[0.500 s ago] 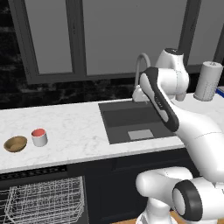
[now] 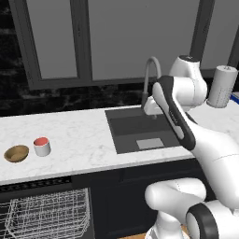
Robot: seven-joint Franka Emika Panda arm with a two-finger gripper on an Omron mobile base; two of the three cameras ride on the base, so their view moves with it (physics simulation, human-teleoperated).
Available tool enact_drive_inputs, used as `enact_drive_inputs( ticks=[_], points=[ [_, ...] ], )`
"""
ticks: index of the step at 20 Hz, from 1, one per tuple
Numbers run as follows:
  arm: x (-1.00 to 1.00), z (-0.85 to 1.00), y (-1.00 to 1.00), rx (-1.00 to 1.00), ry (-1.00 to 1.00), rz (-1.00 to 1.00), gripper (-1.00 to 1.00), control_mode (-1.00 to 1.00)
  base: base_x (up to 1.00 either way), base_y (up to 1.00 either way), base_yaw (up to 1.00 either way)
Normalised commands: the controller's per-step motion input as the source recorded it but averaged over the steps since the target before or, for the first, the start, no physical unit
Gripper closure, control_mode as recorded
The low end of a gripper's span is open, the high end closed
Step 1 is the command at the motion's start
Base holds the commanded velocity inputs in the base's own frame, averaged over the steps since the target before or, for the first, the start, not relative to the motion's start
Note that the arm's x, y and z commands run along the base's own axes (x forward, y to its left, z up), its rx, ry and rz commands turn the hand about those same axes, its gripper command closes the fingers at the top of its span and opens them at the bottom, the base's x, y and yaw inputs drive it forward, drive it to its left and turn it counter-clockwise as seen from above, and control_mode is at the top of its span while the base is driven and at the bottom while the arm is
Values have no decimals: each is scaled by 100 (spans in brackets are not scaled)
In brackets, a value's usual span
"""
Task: Pick up the cup and bowl from the counter, place them in the dishwasher, and close the dishwasher door.
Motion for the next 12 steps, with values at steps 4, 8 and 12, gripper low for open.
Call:
enact_drive_inputs(
  ticks=[4, 8, 12],
  points=[
    [-91, -2, 0, 0, -5, 0, -100, -100, 0, 0, 0],
    [-95, 0, 0, 0, -14, 0, -100, -100, 0, 0, 0],
    [-70, 27, 0, 0, -29, 0, -100, -100, 0, 0, 0]
  ],
)
